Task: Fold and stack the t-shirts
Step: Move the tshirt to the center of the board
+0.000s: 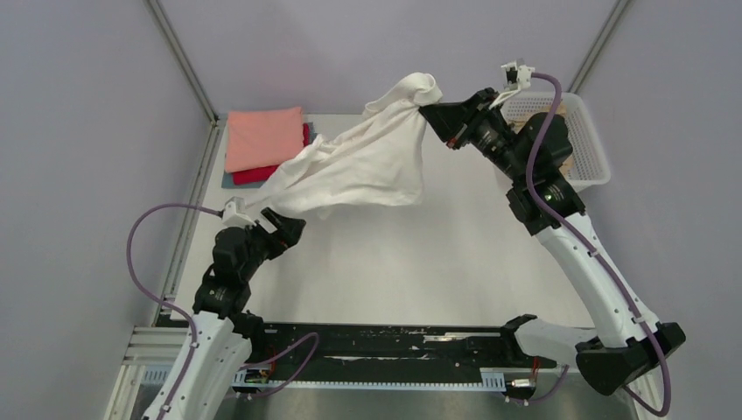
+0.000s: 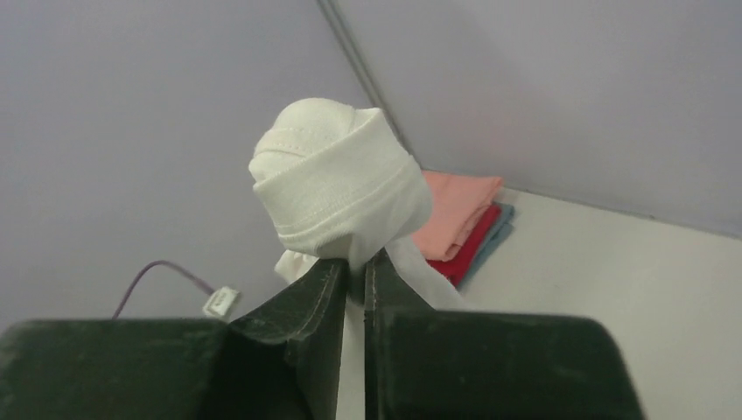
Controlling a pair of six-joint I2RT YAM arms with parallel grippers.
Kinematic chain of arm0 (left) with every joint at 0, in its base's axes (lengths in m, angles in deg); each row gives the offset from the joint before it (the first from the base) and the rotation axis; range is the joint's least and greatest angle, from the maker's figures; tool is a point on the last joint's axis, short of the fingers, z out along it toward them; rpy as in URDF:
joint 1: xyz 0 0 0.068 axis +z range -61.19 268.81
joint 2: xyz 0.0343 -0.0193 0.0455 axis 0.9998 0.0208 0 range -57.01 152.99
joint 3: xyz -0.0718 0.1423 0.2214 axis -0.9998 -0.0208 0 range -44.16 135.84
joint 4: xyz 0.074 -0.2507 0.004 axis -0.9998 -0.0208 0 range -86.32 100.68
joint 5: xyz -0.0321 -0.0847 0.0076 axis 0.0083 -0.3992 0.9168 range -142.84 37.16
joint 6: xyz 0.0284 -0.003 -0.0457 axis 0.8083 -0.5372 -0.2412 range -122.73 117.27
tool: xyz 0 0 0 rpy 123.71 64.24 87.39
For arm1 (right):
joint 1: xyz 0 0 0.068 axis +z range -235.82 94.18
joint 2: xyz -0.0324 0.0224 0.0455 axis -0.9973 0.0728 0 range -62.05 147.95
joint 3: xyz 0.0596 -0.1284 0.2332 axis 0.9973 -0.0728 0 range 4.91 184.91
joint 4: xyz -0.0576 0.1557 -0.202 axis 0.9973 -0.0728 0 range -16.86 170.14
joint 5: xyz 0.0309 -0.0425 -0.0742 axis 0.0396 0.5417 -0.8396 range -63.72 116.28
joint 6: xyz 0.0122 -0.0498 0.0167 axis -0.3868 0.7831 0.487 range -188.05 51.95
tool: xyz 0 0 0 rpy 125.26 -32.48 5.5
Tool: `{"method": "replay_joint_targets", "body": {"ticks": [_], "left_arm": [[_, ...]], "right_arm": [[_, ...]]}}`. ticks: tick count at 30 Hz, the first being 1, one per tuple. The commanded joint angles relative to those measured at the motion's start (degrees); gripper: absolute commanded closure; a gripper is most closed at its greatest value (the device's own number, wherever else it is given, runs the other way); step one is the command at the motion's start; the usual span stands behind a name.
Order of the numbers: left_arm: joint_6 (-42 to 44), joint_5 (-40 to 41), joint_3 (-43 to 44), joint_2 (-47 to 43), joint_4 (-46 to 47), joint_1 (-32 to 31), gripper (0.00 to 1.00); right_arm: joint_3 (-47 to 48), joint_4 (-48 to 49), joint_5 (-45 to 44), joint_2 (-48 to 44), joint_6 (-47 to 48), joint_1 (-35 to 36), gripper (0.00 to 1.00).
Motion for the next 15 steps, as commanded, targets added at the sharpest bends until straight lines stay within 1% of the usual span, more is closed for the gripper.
{"method": "replay_joint_targets", "body": {"ticks": [1,3,4,6,7,8,9,10,11,13,15], "left_arm": [[-4.6,6.1,2.3,-5.8,-7.5,0.0,0.00],[-5.0,7.3,2.2,-6.9,-9.0,-0.1,0.00],[-5.0,7.8,2.2,-7.1,-9.7,-0.1,0.00],[-5.1,8.2,2.0,-7.0,-10.4,0.0,0.00],[-5.1,8.3,1.6,-6.4,-10.2,-0.1,0.00],[-5.1,8.3,1.4,-6.0,-9.9,-0.1,0.00],[-5.2,8.2,1.0,-4.6,-9.4,0.0,0.00],[-5.1,7.8,0.9,-3.7,-9.0,0.0,0.00],[-5.1,7.4,0.8,-1.8,-8.6,0.0,0.00],[-5.1,6.8,1.0,1.4,-8.7,0.0,0.00],[-5.3,6.8,1.5,4.4,-9.4,0.0,0.00]], "right_arm": [[-14.5,0.9,-21.3,-5.9,3.5,-0.4,0.86],[-22.5,-2.0,-32.1,-7.2,2.8,-0.7,0.83],[-26.5,-2.5,-35.3,-7.2,2.4,-1.2,0.80],[-32.5,-4.4,-39.3,-5.9,0.6,-3.1,0.74],[-34.7,-5.0,-39.4,-4.6,0.3,-4.5,0.71],[-36.0,-6.4,-39.0,-3.2,0.1,-5.8,0.61],[-36.2,-8.5,-39.0,-1.7,-0.4,-6.9,0.46],[-35.9,-10.6,-39.3,-0.4,-0.3,-7.5,0.29],[-35.5,-12.3,-40.5,0.6,0.2,-7.6,0.14],[-34.0,-17.0,-44.2,1.3,-0.6,-7.6,0.01],[-34.0,-19.1,-45.8,0.1,-2.1,-7.6,0.00]]}}
